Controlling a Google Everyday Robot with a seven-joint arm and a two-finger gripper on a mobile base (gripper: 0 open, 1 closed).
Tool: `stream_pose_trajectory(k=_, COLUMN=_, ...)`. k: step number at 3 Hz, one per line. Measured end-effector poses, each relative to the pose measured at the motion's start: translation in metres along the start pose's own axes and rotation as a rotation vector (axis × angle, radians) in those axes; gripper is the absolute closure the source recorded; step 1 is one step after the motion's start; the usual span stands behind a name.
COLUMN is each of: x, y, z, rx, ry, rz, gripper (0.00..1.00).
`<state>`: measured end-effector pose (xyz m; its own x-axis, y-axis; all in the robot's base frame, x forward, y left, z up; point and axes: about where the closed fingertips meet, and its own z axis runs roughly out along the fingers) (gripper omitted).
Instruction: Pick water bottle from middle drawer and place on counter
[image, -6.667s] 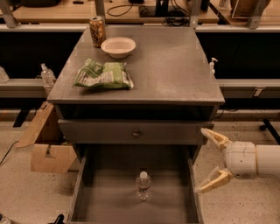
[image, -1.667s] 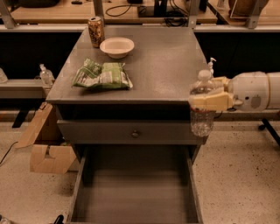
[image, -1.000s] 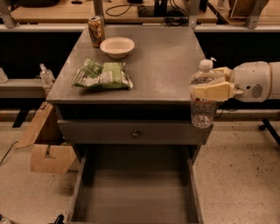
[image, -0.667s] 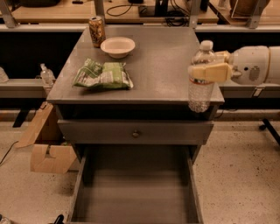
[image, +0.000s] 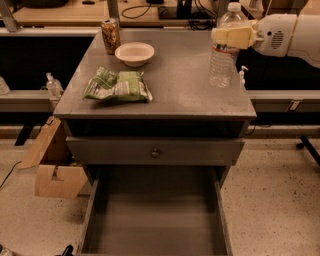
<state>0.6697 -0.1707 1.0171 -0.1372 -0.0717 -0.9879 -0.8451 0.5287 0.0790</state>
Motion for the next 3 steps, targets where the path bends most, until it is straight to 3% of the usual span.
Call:
stream_pose_trajectory(k=1, x=-0.016, y=-0.037, z=0.025, rx=0.023, ry=-0.035, rz=-0.006, gripper=1.00)
stream_pose_trajectory(k=3, x=0.009, y=-0.116, z=0.046, rx=0.142, ry=-0.111, rz=0.003, gripper=1.00)
